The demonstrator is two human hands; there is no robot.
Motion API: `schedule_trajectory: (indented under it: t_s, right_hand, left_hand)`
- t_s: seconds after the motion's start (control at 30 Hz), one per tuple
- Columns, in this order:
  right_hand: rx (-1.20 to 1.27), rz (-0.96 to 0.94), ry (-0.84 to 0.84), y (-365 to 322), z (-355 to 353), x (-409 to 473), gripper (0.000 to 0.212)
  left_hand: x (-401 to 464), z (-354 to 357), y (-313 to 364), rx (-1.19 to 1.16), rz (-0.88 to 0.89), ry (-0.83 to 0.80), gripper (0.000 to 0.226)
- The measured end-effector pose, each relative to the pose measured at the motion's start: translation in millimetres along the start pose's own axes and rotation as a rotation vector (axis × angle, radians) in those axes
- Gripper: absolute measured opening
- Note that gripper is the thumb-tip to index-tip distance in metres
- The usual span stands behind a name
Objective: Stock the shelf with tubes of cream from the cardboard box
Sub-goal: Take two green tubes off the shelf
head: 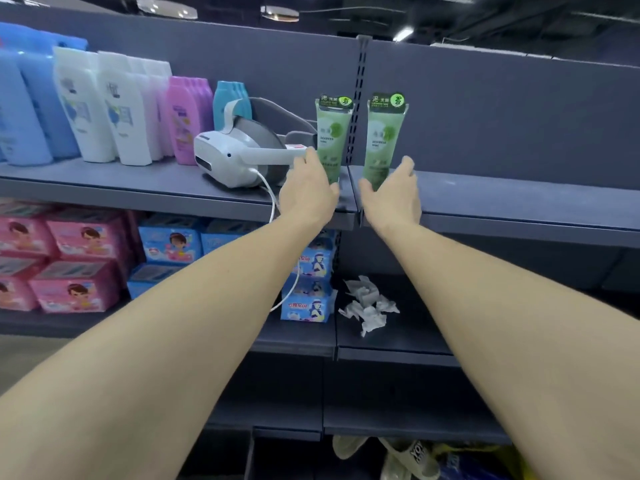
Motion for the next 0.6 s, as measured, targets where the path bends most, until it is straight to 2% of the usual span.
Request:
schedule_trajectory:
  t_s: [0.07, 0.13, 0.2, 0.27, 0.6]
  right_hand:
    - [-0.003, 0.020, 0.024, -5, 3, 9, 0.075]
    - [-0.005, 0.025, 0.048, -8, 7, 15, 0.062]
    - [0.012, 0.013, 0.078, -9, 10, 17, 0.045]
    - [0.022, -0.004, 0.095, -8, 12, 18, 0.038]
    - [0.054, -0.059, 0.078, -7, -1, 5, 0.037]
  left_hand:
    - [10, 6, -4, -0.050, -0.045, 0.016, 0.056]
    - [17, 10, -6, -0.088, -0.058, 0.039, 0.058]
    - [22, 12, -4, -0.131, -0.039, 0.075, 0.052]
    - [25, 13, -3, -0.168, -0.028, 0.096, 0.044]
    - [16, 5, 3, -0.221, -0.018, 0.125, 0.039]
Point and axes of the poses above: each hand's wrist, its own x-axis towards the middle knuckle, its own z-axis out of the palm, y = z × x, the point moved 10 cm from there along x, towards the middle knuckle, and after that the axes turned 6 degrees about z, right-handed, at the moved point
